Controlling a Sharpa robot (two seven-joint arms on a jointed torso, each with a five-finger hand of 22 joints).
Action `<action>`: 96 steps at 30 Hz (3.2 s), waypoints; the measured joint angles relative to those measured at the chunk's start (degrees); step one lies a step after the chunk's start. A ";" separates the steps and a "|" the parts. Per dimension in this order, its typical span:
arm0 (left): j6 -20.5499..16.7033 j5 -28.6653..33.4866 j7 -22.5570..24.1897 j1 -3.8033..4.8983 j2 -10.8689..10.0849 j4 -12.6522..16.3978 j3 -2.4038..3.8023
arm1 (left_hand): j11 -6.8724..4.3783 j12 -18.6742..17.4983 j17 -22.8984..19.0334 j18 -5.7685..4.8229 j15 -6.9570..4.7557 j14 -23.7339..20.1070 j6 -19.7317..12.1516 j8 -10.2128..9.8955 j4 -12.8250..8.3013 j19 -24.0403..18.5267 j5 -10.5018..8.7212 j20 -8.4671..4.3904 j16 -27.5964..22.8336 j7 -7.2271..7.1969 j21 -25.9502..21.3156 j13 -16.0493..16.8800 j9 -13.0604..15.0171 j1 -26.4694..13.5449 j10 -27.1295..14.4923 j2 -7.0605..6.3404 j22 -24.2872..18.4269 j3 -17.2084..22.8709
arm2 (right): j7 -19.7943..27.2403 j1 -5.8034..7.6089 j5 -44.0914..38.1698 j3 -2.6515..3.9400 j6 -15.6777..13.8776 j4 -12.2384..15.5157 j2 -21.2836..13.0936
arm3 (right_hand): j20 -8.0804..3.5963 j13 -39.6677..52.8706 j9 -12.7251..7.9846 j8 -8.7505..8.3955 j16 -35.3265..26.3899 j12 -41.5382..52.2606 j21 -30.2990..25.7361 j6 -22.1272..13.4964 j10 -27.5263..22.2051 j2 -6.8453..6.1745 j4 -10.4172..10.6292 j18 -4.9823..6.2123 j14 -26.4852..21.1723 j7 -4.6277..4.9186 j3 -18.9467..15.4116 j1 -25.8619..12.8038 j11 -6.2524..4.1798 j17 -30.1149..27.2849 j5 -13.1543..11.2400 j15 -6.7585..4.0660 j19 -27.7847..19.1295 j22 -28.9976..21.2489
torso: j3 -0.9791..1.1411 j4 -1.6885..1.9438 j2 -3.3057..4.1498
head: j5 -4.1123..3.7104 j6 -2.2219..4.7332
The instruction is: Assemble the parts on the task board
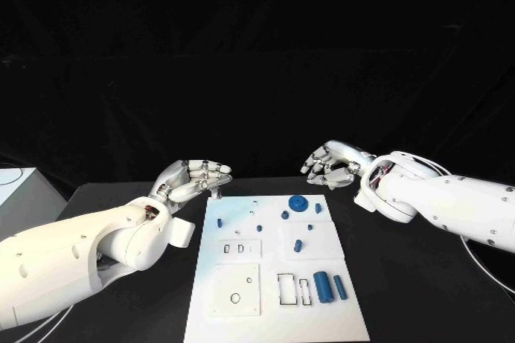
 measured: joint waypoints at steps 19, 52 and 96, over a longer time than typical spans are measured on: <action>2.98 -1.22 -2.85 1.41 -3.18 5.04 0.17 | -0.28 0.68 2.84 -0.01 -0.07 0.81 -0.14 -0.39 0.43 1.22 0.00 0.00 2.54 -0.30 -0.01 1.18 0.78 -3.39 0.88 -1.12 -0.58 0.42 | -12.76 0.53 -24.00 -1.23 4.23 3.25 2.11 | 0.95 -1.47 1.19 -2.77 10.74 0.00 3.48 -2.69 -8.12 -3.37 2.38 -1.72 -2.40 0.05 3.10 -1.09 1.23 7.03 -3.33 1.13 3.80 7.15 | -0.26 1.14 3.42 | -0.89 0.09; 4.91 -2.01 -3.45 1.68 -2.94 4.78 0.30 | 0.13 0.06 3.23 -0.02 0.35 -0.45 -1.35 -1.27 1.08 2.27 0.00 0.43 1.39 0.10 -0.63 1.45 1.13 -4.37 -0.79 -1.20 -1.06 1.57 | -17.30 -2.49 -29.20 -1.50 3.30 3.08 5.00 | 0.94 -1.42 1.70 -2.77 18.14 0.00 7.21 -2.70 -7.70 -3.82 3.47 -2.59 -1.04 0.04 3.28 -1.10 1.21 13.99 -3.56 1.24 7.82 14.14 | 0.24 1.53 5.17 | -0.32 -1.26; 6.32 -3.59 -3.69 2.02 -2.65 4.31 0.41 | 0.82 -0.50 3.40 -0.01 0.66 -1.14 -2.38 -1.78 1.60 3.30 0.00 0.64 0.73 0.72 -0.17 1.42 1.28 -5.12 -1.87 -1.50 -1.05 2.41 | -17.60 -4.08 -29.09 -1.49 3.46 -0.25 8.22 | 0.68 -0.90 3.30 -1.86 21.97 0.48 8.53 -0.33 -3.88 -3.12 5.45 -2.58 -0.84 -0.61 4.31 -0.40 0.48 16.33 -3.77 1.03 9.11 16.80 | 0.19 1.57 5.28 | -0.32 -2.55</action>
